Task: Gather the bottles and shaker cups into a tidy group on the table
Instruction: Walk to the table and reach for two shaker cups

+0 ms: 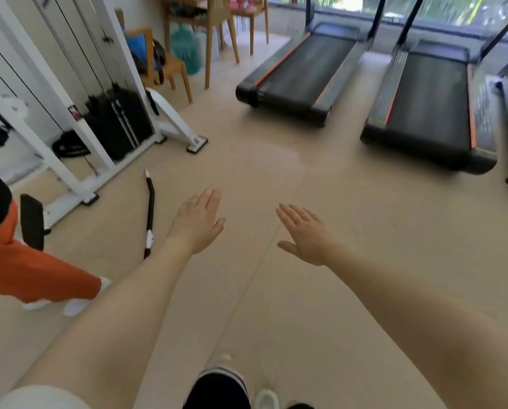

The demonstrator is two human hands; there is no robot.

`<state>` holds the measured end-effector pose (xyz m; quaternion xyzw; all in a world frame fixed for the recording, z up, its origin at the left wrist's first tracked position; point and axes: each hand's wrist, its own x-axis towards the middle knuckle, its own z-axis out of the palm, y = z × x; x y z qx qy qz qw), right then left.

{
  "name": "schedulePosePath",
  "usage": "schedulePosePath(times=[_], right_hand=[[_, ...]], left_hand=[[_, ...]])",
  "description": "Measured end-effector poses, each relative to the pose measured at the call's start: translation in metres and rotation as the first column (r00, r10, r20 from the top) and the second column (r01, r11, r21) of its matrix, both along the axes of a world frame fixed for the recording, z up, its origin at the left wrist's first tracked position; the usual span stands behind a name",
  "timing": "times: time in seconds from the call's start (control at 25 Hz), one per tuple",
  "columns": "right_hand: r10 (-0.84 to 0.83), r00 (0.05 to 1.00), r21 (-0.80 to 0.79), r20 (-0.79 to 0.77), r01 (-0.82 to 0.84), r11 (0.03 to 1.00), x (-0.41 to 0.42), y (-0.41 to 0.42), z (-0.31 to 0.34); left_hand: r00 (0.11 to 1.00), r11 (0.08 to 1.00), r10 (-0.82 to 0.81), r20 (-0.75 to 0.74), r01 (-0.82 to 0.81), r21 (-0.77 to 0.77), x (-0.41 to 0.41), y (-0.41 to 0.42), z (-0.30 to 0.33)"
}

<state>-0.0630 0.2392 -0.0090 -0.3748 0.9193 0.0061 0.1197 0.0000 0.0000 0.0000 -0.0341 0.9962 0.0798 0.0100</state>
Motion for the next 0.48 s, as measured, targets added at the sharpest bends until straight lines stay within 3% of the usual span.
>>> schedulePosePath(times=[0.16,0.36,0.48], right_hand=[[0.170,0.983,0.079,0.073,-0.176,0.981,-0.022,-0.020,-0.032],[0.145,0.982,0.120,0.121,-0.159,0.980,-0.111,-0.056,-0.048],[0.049,0.987,0.141,0.151,-0.070,0.987,-0.187,-0.088,-0.044]], left_hand=[[0.992,0.997,0.047,0.113,-0.053,0.053,-0.022,-0.006,-0.040],[0.991,0.997,0.036,0.128,-0.045,0.066,-0.111,-0.038,-0.061],[0.987,0.997,-0.015,0.159,0.003,0.078,-0.183,-0.066,-0.059]])
